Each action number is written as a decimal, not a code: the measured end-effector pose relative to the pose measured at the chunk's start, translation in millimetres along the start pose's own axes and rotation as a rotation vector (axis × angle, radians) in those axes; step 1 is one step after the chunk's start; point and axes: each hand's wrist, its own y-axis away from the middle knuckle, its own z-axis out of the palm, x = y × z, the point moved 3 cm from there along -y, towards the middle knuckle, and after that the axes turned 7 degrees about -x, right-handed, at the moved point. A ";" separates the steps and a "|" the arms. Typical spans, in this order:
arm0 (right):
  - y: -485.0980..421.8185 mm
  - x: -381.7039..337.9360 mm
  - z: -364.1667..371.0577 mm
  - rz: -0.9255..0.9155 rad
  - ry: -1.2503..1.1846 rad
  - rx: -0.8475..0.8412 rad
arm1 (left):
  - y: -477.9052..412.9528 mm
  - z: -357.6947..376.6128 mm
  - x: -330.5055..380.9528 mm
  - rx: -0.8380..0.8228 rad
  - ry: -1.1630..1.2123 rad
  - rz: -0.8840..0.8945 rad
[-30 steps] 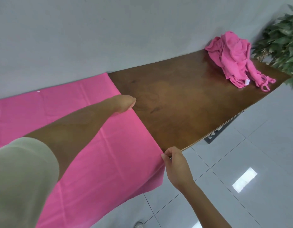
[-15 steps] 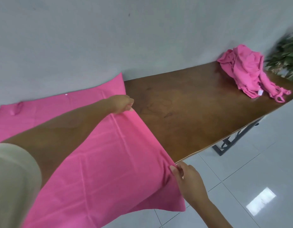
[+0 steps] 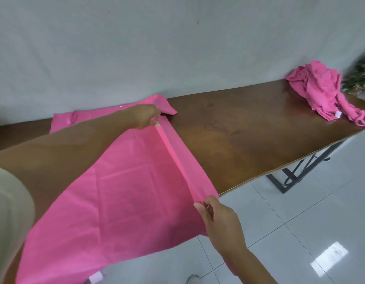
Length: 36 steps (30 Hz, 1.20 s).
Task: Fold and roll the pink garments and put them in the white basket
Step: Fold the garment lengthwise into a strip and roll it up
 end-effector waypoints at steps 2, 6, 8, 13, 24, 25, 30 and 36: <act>10.5 -22.4 14.4 -0.021 -0.023 0.011 | 24.3 -3.2 -13.4 0.013 0.003 -0.010; 27.9 -64.9 42.9 -0.029 -0.023 -0.015 | 68.3 -10.9 -39.2 0.018 0.004 -0.028; 36.9 -85.6 57.7 -0.041 -0.001 -0.042 | 87.0 -14.9 -51.3 0.017 -0.003 -0.022; 59.8 -139.4 85.9 -0.082 -0.025 -0.045 | 132.5 -27.2 -78.7 0.058 0.003 -0.004; 88.0 -235.1 127.7 -0.271 -0.034 -0.149 | 227.1 -38.7 -137.0 0.094 0.012 -0.061; 89.3 -239.6 132.7 -0.285 -0.023 -0.169 | 233.9 -37.2 -141.5 0.092 0.011 -0.069; 98.9 -252.6 160.4 -0.351 0.063 -0.302 | 268.9 -22.1 -160.7 0.082 0.029 -0.139; 108.4 -246.5 194.1 -0.403 0.114 -0.518 | 312.6 19.5 -177.5 0.011 0.030 -0.235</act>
